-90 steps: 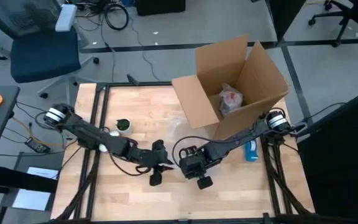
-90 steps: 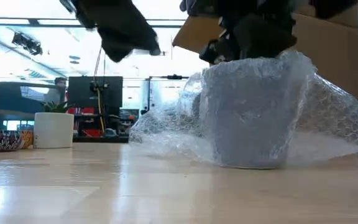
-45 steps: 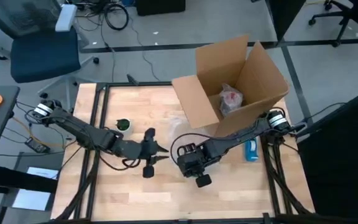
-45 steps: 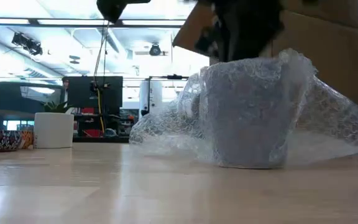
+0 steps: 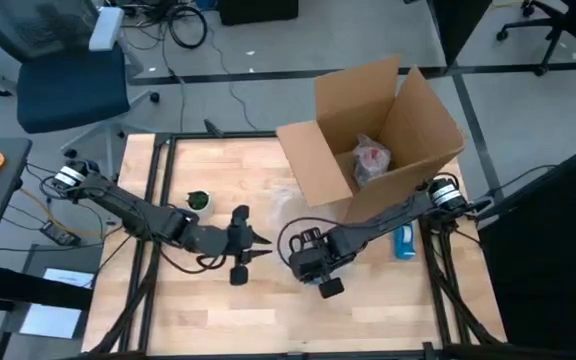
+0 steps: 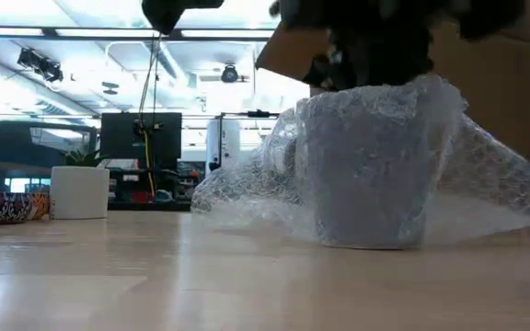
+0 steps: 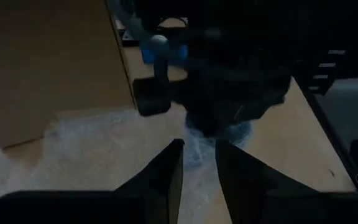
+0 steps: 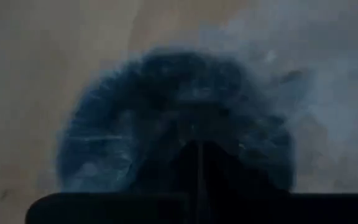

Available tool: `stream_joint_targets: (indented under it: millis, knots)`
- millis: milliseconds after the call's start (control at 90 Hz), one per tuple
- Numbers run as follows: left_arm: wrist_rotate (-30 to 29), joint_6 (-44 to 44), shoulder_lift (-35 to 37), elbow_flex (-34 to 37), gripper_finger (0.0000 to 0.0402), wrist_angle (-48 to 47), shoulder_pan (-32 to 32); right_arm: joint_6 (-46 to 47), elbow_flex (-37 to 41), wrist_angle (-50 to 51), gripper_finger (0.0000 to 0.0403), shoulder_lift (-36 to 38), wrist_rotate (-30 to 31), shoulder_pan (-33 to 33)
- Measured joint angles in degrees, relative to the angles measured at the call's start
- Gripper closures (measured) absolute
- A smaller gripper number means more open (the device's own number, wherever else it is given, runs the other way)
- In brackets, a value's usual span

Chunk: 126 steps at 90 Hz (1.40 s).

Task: Wrap mug
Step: Wrap the blue mug with bubble wrap

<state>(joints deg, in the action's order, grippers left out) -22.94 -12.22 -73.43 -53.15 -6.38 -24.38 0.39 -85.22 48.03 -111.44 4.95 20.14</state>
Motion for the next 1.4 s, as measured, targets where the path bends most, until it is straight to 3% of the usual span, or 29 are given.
stream_joint_targets:
  millis: [267, 444, 556, 711, 889, 1100, 1278, 1400]
  knots:
    - [-3.36, -0.05, -1.56, 0.0, 0.0324, 0.49, 0.0, -0.05, 2.73, -6.2, 0.0402, 0.0, -0.68, 0.19]
    - [-3.39, -0.47, -5.58, 0.02, 0.0324, 0.6, -0.05, -1.45, -2.01, -4.64, 0.0403, 0.0, -0.68, 0.86]
    - [-0.74, -2.36, -6.67, 0.02, 0.0324, 0.41, -0.19, -3.2, -7.0, 0.55, 0.0403, 0.0, -0.4, 1.65]
    - [1.78, -5.22, -6.48, 0.02, 0.0324, 0.55, -2.5, -2.49, -14.34, 14.16, 0.0403, 0.04, 4.99, 3.4]
    - [1.9, -10.73, -7.54, 0.02, 0.0324, 0.44, -7.89, 5.12, -17.58, 24.94, 0.0403, 0.09, 7.24, 5.39]
    - [2.06, -19.1, -11.51, 0.02, 0.0324, 0.44, -14.38, 22.49, -15.68, 39.46, 0.0403, 0.11, 6.04, 9.37]
    - [1.69, -22.56, -15.93, 0.02, 0.0324, 0.66, -17.64, 33.15, -12.07, 34.53, 0.0403, 0.11, -4.51, 14.39]
    - [0.52, -23.21, -18.04, 0.02, 0.0324, 1.19, -17.66, 33.85, -7.71, 26.24, 0.0403, 0.09, -3.95, 16.13]
